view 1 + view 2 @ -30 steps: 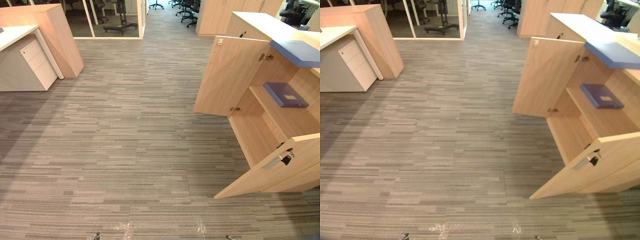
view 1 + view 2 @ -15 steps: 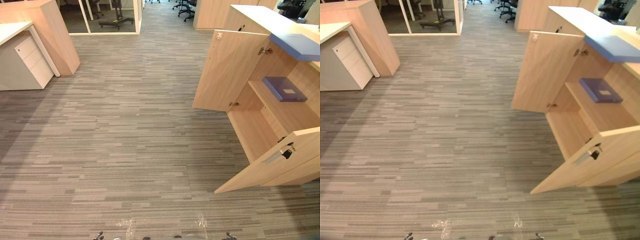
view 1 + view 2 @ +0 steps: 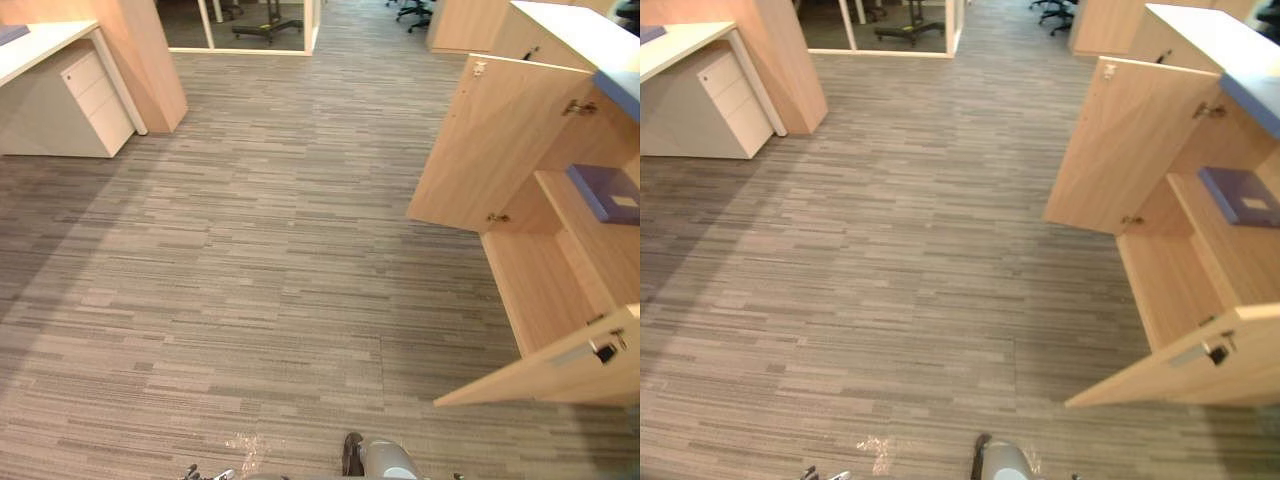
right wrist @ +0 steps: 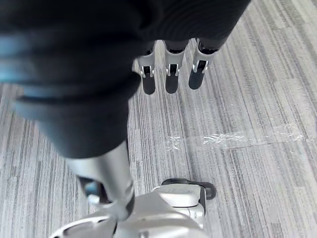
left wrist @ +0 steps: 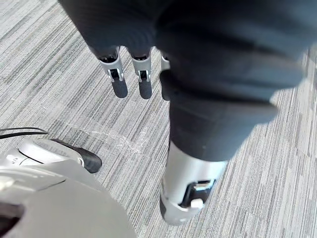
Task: Walk over to the cabinet, pick up the folder, carry it to the office cabinet, place the folder inside the office cabinet, then close the office cabinet door
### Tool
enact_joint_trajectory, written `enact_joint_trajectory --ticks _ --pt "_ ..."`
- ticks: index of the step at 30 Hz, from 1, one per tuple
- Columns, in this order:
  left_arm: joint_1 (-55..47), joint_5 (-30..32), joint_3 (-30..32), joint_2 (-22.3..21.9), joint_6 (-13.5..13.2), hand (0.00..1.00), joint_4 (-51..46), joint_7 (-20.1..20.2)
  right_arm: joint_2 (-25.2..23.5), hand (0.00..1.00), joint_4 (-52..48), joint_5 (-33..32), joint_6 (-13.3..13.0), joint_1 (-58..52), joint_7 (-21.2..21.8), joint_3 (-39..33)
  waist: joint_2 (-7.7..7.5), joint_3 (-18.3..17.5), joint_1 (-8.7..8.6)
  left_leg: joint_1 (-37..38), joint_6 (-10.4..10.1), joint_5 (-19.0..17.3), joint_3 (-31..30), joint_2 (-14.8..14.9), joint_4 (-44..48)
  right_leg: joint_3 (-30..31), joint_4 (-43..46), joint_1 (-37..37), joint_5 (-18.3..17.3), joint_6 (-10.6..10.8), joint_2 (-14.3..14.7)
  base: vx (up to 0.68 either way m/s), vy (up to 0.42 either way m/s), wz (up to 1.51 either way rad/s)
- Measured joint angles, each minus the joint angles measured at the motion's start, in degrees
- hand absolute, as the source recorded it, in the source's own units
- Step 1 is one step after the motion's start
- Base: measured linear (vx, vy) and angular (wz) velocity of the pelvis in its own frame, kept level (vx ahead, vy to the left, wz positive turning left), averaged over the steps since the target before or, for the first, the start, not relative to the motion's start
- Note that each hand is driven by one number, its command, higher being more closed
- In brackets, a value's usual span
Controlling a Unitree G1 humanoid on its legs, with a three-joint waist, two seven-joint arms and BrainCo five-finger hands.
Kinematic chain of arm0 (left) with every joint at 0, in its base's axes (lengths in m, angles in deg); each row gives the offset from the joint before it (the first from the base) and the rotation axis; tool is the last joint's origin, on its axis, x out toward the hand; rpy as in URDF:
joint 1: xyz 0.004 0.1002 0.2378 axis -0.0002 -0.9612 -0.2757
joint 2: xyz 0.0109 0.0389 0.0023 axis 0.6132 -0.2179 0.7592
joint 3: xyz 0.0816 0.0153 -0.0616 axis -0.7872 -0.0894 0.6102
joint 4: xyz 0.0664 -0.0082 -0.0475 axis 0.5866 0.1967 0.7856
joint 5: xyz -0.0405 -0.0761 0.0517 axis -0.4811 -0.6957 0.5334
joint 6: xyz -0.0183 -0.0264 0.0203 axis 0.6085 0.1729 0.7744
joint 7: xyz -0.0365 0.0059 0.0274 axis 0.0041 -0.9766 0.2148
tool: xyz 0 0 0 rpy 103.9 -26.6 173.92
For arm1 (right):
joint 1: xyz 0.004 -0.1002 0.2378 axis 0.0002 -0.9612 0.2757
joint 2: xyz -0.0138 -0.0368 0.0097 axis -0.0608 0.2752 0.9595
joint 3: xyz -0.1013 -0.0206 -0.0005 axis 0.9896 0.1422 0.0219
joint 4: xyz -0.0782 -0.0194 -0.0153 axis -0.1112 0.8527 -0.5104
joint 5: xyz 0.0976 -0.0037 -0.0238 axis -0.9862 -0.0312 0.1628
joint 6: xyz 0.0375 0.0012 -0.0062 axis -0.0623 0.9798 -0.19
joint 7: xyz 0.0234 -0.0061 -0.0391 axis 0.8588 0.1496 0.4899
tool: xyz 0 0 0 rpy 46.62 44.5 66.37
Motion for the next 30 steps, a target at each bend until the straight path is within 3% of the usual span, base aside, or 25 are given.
enact_joint_trajectory --ticks 2,5,8,9,10,11,12,13,14,15,17,18,21,22,23,24,25,26,29,30 --pt "0.08 0.14 0.04 -0.42 0.01 0.0 -0.09 0.23 0.05 0.0 -0.05 0.8 0.03 0.08 0.51 -1.31 1.02 -0.58 -0.07 0.09 -2.2 -1.43 0.91 3.53 -0.09 -3.23 -0.47 1.87 -2.06 -1.99 2.53 0.32 -0.3 0.52" --pt "0.27 0.16 0.06 -0.56 0.0 0.0 -0.11 0.23 -0.04 0.0 -0.07 1.22 0.0 0.38 0.9 -2.24 1.6 -1.18 -0.04 0.16 -3.49 -2.22 1.53 6.82 -0.19 -5.91 -2.93 3.9 -2.25 -2.28 5.23 0.25 -0.211 0.33" --pt "0.66 0.15 0.05 -0.69 -0.03 0.0 -0.45 0.65 -0.18 0.0 -0.11 0.65 -0.11 0.3 1.0 -3.06 1.94 -2.63 -0.28 -0.16 -4.06 -2.34 2.26 8.19 1.43 -8.11 -6.46 7.14 -2.25 -2.31 6.57 0.2 -0.11 0.38" --pt "0.8 0.14 0.02 -0.69 -0.03 0.0 -0.92 0.91 -0.69 0.0 -0.55 -0.13 -0.24 0.34 1.0 -4.35 1.88 -2.68 -0.31 -1.4 -5.47 -3.24 3.08 8.29 5.01 -8.4 -7.7 8.5 -2.22 -2.35 6.65 0.18 -0.031 0.31" --pt "0.87 0.12 0.12 -0.75 -0.06 0.0 -1.51 1.26 -0.88 0.0 -1.01 -0.46 -0.29 0.28 1.0 -4.71 1.88 -2.7 -0.25 -3.62 -6.82 -4.58 4.01 8.17 10.83 -8.44 -8.81 9.78 -2.22 -2.41 6.72 0.15 -0.01 0.21" --pt "1.06 0.07 0.57 -0.9 -0.02 0.0 -2.3 1.43 -1.09 0.0 -1.82 -0.53 -0.33 0.26 1.02 -4.56 1.94 -2.82 -0.09 -8.97 -7.62 -5.58 5.18 8.23 22.84 -8.33 -10.51 10.95 -2.24 -2.45 6.82 0.11 -0.002 0.05" --pt "1.08 -0.04 0.92 -1.54 -0.01 0.0 -3.52 1.53 -0.8 0.0 -2.26 -0.46 -0.34 0.15 1.07 -4.45 2.83 -2.93 0.04 -14.79 -7.23 -4.4 6.47 9.68 36.54 -8.05 -12.36 12.92 -2.27 -2.51 7.72 0.1 0.003 -0.08" --pt "0.89 -0.16 1.38 -1.96 -0.02 0.0 -3.93 1.58 -0.47 0.0 -2.25 -0.54 -0.32 0.21 1.06 -4.41 3.43 -3.01 0.22 -17.29 -7.02 -2.72 7.36 10.91 42.72 -7.56 -12.94 14.15 -2.38 -2.87 8.4 0.15 0.039 -0.38" --pt "0.52 -1.07 1.85 -2.4 -0.04 0.0 -4.4 1.46 -0.12 0.0 -2.17 -0.79 -0.3 0.11 0.94 -4.34 3.76 -2.74 1.02 -21.24 -5.48 -3.15 9.81 13.98 52.51 -5.77 -13.56 16.41 -2.72 -3.57 9.47 0.21 0.091 -0.63" --pt "0.44 -1.56 1.95 -2.24 -0.07 0.0 -4.5 1.09 -0.12 0.0 -1.85 -0.83 -0.19 0.08 0.73 -4.35 3.79 -2.53 1.59 -23.56 -3.35 -5.49 11.39 15.06 55.85 -3.86 -14.06 18.3 -2.97 -3.85 9.42 0.23 0.113 -0.75" --pt "0.46 -2.6 1.83 -2.34 -0.23 0.0 -4.97 0.36 -0.15 0.0 -1.16 -2.12 -0.31 1.28 0.41 -4.45 2.98 -2.05 2.98 -26.83 -1.51 -7.89 12.8 13.99 50.27 -0.1 -14.44 20.02 -2.77 -2.97 7.22 0.19 0.165 -0.95" --pt "0.46 -2.66 1.82 -2.3 -0.25 0.0 -5.01 0.24 -0.16 0.0 -0.93 -2.3 -0.36 1.55 0.4 -4.45 2.83 -1.95 3.05 -27.07 -1.52 -7.9 12.8 13.63 48.51 0.24 -14.44 20.0 -2.77 -2.81 6.66 0.17 0.25 -0.98" --pt "0.17 -3.55 1.85 -2.36 -0.42 0.0 -5.19 -1.23 -0.37 0.0 -0.97 -2.56 -0.33 1.92 0.18 -4.43 2.49 -1.75 3.23 -29.1 -1.76 -5.5 11.33 10.54 27.87 2.76 -16.09 22.71 -4.1 0.77 1.7 0.22 0.322 -0.42" --pt "-0.03 -3.64 1.87 -2.4 -0.44 0.0 -5.14 -1.62 -0.4 0.0 -0.77 -2.56 -0.32 1.84 -0.01 -4.42 2.21 -1.66 3.23 -28.91 -2.14 0.23 10.41 9.04 19.35 2.98 -16.34 24.02 -5.1 2.7 -0.62 0.36 0.395 -0.17" --pt "-1.05 -3.66 1.86 -2.43 -0.46 0.0 -4.81 -1.97 -0.34 0.0 0.12 -2.56 -0.35 1.95 -0.22 -4.17 1.81 -2.31 3.64 -26.91 -3.25 9.07 11.06 7.37 16.01 4.42 -16.47 24.93 -5.65 4.3 -2.11 0.37 0.401 -0.19" --pt "-1.14 -3.68 2.2 -2.1 -0.48 0.0 -4.61 -2.08 -0.49 0.0 0.84 -2.56 -0.33 2.28 -0.22 -3.94 1.37 -2.62 3.67 -26.73 -2.45 9.18 11.61 6.36 16.0 5.27 -16.78 25.04 -5.55 4.17 -3.22 0.37 0.377 -0.14" --pt "-0.84 -3.64 2.71 -1.74 -0.53 0.0 -4.08 -2.54 -1.04 0.0 1.42 -2.54 -0.35 3.66 -0.22 -3.69 0.23 -2.76 3.48 -27.14 -1.91 7.9 12.0 5.4 16.27 7.4 -17.89 24.61 -3.29 2.55 -3.59 0.33 0.351 -0.13" --pt "-0.48 -3.57 3.37 -1.53 -0.59 0.0 -3.34 -2.69 -1.75 0.0 2.31 -2.53 -0.36 4.97 -0.22 -3.74 -0.27 -2.67 3.87 -27.23 -1.91 6.4 12.06 5.26 18.0 8.53 -18.02 24.62 -0.24 3.58 -3.77 0.31 0.339 -0.13" --pt "-0.58 -3.72 5.02 -0.61 -0.24 0.0 -0.83 -2.69 -4.63 0.0 4.98 -2.51 -0.35 6.09 -0.13 -3.67 -2.16 -5.44 4.69 -26.84 0.47 4.35 13.31 3.84 21.86 12.27 -18.31 24.8 3.8 4.98 -6.26 0.31 0.279 -0.32" --pt "-0.57 -3.65 4.99 -0.53 -0.14 0.0 -0.41 -2.69 -4.58 0.0 5.1 -2.4 -0.34 6.19 -0.08 -3.66 -2.08 -5.91 4.69 -26.76 0.72 4.2 13.43 3.54 22.22 12.88 -18.18 24.55 4.65 5.44 -6.78 0.23 0.152 -0.38"
